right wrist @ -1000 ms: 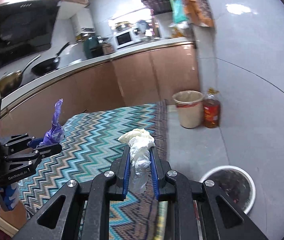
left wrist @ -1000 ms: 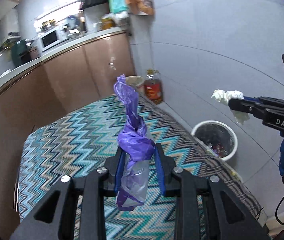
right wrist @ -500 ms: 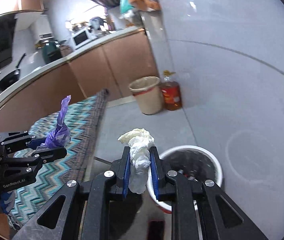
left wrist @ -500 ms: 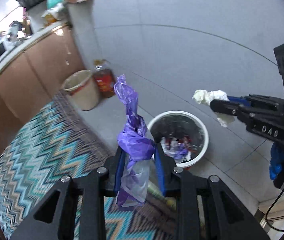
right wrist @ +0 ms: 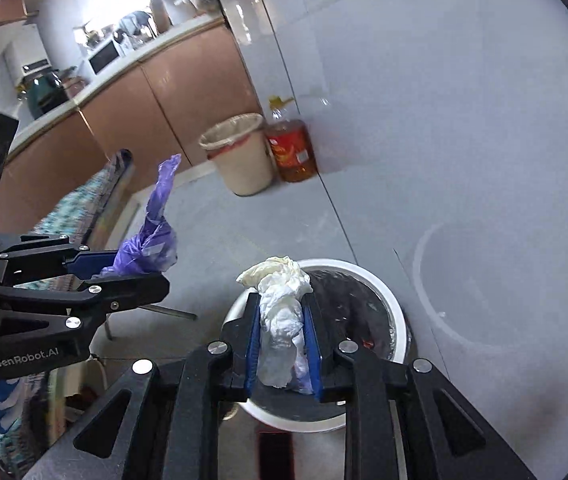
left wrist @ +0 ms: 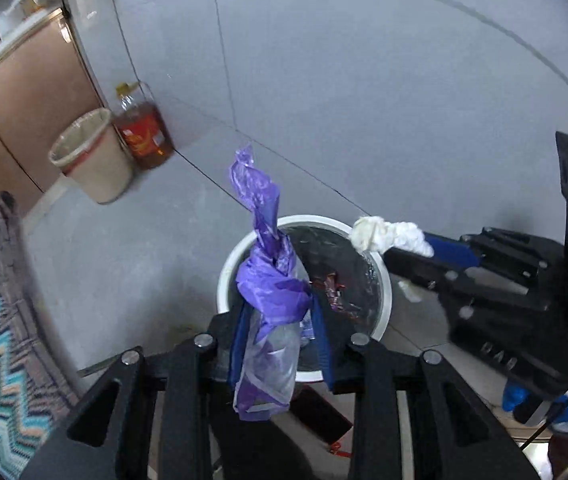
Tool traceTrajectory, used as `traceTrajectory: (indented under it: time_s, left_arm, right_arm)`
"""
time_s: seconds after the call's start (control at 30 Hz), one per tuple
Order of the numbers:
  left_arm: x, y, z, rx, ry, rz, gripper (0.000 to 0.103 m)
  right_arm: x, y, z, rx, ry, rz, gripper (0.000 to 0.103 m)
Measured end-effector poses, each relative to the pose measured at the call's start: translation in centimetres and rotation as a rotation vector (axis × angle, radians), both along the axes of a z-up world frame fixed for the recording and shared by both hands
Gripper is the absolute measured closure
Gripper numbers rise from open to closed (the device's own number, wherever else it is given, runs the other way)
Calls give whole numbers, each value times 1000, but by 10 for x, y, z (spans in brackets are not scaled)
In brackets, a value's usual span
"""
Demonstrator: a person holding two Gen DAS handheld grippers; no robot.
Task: Collect trash
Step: 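Open both tools to drop the bag and tissue into the bin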
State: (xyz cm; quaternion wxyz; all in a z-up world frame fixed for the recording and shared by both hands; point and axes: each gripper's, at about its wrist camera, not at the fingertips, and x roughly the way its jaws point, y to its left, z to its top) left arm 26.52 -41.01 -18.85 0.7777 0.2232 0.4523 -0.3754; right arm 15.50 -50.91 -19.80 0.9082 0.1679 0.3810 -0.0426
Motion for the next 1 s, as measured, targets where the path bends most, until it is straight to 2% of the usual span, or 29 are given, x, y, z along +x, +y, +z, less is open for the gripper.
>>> traceTrajectory:
  time_s: [0.1,0.17,0.27,0.6,1.0]
  left_arm:
    - [9,-9,-17,20,19,7,71]
    - [15,-13,-23,22,35,10,65]
    - [19,-13,-28,18,44,18,63]
    - [23,-3,-25,-7,48,43,61]
    - [3,32,20,-92,-40,96,61]
  right_arm:
    - [8,-8,-18,11,36,-20,74]
    - [11,-14,-28,20,57,-37,64]
    - [7,-19,-35,27,74,-50,59]
    - [4,-19,-33,27,78,-53,56]
    - [5,5,-5,-9,27,-29,49]
